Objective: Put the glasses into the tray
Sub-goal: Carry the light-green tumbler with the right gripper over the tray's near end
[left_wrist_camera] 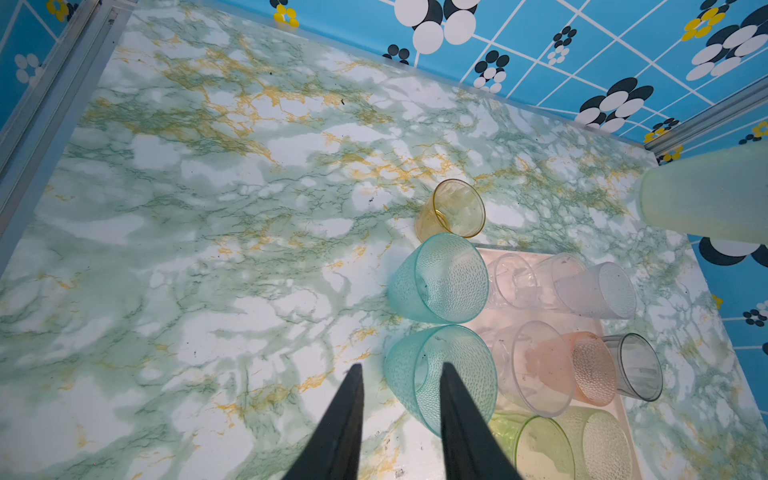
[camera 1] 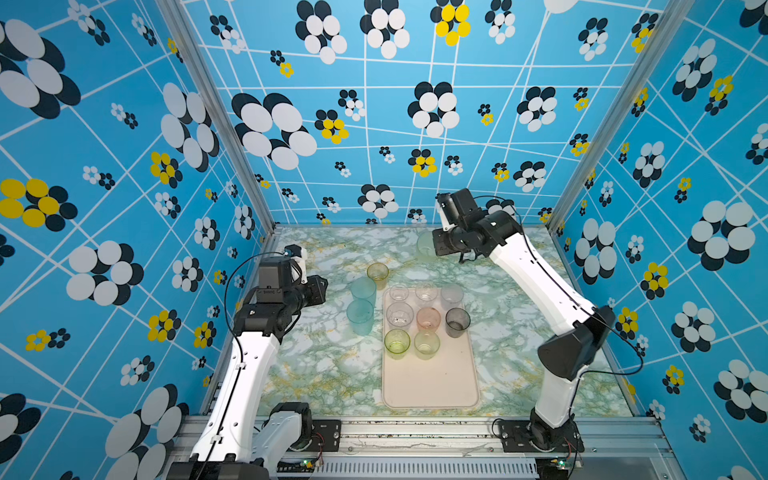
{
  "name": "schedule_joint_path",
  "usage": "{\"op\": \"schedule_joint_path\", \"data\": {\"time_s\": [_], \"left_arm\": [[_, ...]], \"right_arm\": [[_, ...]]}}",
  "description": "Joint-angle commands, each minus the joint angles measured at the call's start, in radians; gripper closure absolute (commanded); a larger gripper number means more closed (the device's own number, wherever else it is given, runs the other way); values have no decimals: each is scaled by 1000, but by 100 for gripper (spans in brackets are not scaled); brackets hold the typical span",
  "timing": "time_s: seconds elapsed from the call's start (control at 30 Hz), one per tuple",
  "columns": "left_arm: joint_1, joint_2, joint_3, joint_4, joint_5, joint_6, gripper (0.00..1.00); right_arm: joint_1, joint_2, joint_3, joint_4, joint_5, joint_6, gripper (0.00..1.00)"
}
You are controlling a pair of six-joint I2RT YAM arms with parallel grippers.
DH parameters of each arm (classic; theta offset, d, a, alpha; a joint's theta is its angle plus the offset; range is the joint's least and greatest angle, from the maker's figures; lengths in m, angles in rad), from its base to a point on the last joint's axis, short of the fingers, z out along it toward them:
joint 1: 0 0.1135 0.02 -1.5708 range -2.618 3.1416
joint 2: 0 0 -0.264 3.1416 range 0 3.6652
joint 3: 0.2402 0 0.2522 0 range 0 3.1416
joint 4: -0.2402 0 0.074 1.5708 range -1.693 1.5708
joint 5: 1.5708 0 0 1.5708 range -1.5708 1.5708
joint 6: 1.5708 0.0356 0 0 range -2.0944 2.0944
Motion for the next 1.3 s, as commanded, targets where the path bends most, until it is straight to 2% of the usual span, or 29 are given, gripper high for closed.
{"op": "schedule_joint_path", "data": {"time_s": [0.0,0.2,0.5,0.77,0.93,1.27], "left_arm": [[-27,-2,9,-35,-33,15,66],[-55,31,48,-47,-52,12,66],[-102,60,103,-81,-112,15,66],[-166,91,129,-86,-150,7,66],[-181,114,145,-87,-156,9,66],[-185,143,160,-79,-144,3,65]], "right_arm": [[-2,-136,-144,-12,-1,-8,99],[28,-348,-366,-160,105,19,99],[104,-582,-675,-191,77,169,99],[210,-609,-858,-85,55,293,99],[212,-627,-966,22,31,357,99],[213,-612,-1060,130,56,421,99]]}}
